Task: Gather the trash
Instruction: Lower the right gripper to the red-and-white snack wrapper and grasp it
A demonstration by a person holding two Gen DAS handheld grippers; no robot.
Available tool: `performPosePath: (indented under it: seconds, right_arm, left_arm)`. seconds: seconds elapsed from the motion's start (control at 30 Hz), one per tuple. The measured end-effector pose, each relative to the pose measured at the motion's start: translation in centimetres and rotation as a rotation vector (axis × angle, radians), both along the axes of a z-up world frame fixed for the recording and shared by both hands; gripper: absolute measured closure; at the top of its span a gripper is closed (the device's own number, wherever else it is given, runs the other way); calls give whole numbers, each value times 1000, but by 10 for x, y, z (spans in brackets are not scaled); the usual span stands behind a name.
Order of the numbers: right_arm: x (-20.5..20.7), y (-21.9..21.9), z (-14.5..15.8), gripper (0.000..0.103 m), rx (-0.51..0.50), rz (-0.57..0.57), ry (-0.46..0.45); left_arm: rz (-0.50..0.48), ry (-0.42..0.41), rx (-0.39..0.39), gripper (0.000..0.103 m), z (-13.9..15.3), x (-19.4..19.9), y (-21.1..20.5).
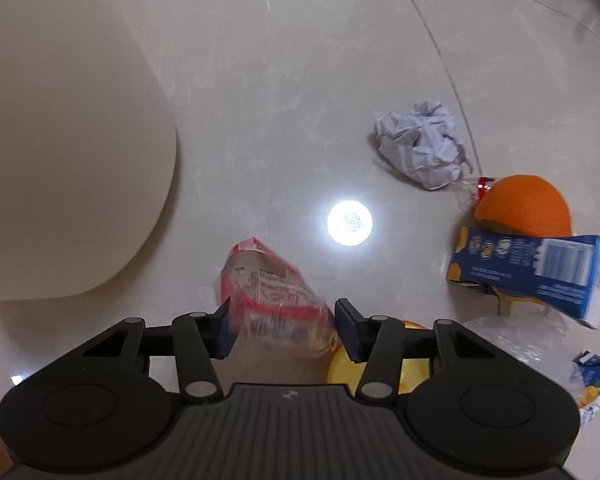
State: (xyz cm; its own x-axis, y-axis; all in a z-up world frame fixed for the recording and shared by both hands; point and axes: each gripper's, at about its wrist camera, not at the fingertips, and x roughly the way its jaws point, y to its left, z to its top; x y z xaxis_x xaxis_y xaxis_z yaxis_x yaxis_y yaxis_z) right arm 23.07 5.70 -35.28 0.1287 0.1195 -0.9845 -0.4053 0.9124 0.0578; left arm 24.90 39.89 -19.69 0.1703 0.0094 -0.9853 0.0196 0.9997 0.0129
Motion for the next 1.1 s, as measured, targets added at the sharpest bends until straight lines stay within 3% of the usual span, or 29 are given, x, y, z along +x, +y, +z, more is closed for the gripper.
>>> performPosePath:
  seconds: [0.37, 0.4, 0.43, 0.47, 0.5, 0.67, 0.93, 1.1]
  right_arm:
    - [-9, -2, 94, 51, 2, 80, -74]
    - [-10, -3, 99, 46, 2, 87, -87]
    - [-12, -2, 103, 31, 2, 94, -110]
    - [-14, -2, 104, 25, 5, 101, -134]
    - [-15, -2, 103, 19, 9, 108, -144]
    - [-10, 6, 68, 19, -15, 124, -129]
    - [-1, 11, -18, 19, -119, 175, -85]
    - [2, 14, -40, 19, -136, 171, -86]
  left_arm:
    - [23, -6, -21, 97, -3, -1, 3]
    - [22, -7, -22, 97, -1, -4, 7]
    - [20, -9, -21, 97, -1, -4, 7]
    - [20, -11, -20, 97, 0, -5, 7]
    - [21, -10, -20, 97, 0, -6, 7]
    - [22, -8, -19, 97, 0, -5, 7]
    - [8, -6, 3, 96, 1, -2, -1]
    - [4, -9, 6, 96, 2, -2, -4]
